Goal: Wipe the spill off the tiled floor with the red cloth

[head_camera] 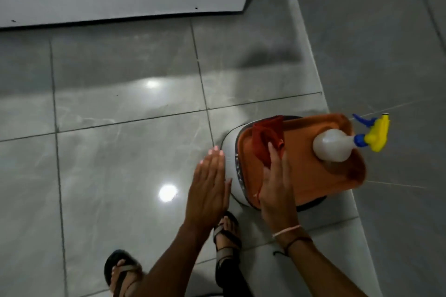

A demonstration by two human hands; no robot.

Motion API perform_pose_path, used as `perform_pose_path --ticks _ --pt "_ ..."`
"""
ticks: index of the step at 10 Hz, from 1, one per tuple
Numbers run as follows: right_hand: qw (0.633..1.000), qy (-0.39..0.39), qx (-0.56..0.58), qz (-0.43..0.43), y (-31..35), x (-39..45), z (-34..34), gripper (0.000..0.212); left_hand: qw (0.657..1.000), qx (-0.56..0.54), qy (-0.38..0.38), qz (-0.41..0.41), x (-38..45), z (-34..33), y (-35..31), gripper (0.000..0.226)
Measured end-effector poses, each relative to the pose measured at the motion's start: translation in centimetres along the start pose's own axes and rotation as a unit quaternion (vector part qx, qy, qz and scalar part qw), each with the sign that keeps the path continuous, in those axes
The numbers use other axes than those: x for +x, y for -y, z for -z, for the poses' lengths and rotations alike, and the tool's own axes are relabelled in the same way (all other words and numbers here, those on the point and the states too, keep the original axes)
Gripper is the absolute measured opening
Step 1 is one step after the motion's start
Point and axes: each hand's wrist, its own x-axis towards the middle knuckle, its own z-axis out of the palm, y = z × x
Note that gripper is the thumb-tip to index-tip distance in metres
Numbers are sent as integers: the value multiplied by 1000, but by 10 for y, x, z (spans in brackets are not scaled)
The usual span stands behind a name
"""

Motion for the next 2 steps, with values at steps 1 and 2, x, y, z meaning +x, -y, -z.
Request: perform_pose_path --ticks 1,2 --pt "994 102 -43 3 -45 16 -13 59 998 7 19 -62 24 -38 -23 58" --pt "979 192 -75 2 -79 22 -24 59 993 74 30 -85 27 -65 -22 58"
